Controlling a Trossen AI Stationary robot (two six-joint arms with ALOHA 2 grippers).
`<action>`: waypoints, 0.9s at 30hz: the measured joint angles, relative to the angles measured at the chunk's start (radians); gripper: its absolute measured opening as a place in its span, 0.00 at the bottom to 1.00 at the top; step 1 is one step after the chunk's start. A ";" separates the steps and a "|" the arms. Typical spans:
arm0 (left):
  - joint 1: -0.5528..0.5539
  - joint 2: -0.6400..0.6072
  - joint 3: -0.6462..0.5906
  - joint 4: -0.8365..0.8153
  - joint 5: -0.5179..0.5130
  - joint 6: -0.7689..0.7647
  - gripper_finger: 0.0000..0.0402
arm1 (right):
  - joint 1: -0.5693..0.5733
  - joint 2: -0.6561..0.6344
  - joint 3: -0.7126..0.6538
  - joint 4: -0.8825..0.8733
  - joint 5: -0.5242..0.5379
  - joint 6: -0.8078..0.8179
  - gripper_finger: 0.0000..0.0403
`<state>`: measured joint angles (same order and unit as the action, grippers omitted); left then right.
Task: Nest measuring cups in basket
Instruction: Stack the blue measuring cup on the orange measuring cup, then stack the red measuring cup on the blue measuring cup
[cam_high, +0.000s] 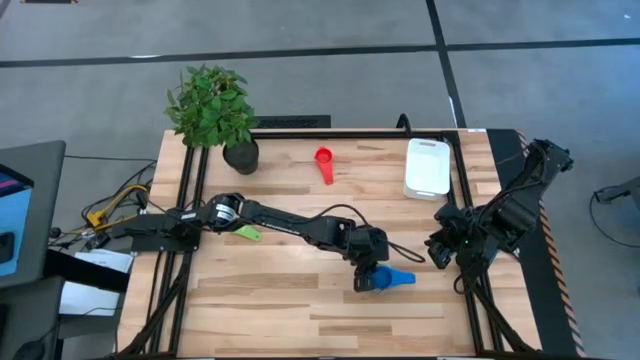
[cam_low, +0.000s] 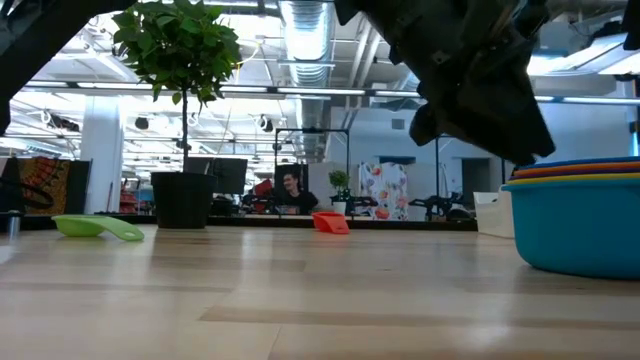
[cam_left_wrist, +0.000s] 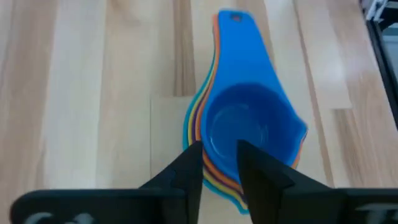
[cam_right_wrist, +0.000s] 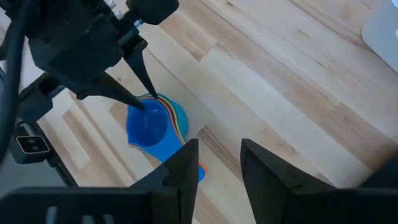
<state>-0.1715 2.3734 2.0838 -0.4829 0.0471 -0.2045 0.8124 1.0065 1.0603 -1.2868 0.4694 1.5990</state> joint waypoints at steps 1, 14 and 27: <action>0.002 0.000 0.000 -0.018 0.000 -0.011 0.23 | 0.000 0.000 0.000 0.000 0.000 0.001 0.37; 0.134 -0.132 0.000 -0.229 -0.131 -0.170 0.28 | -0.002 0.000 0.000 0.000 0.013 -0.023 0.41; 0.511 -0.159 0.000 -0.365 -0.129 -0.104 0.27 | -0.052 0.000 0.000 0.000 0.037 -0.105 0.37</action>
<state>0.3396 2.2143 2.0838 -0.8480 -0.0823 -0.3087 0.7600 1.0065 1.0603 -1.2865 0.5068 1.4936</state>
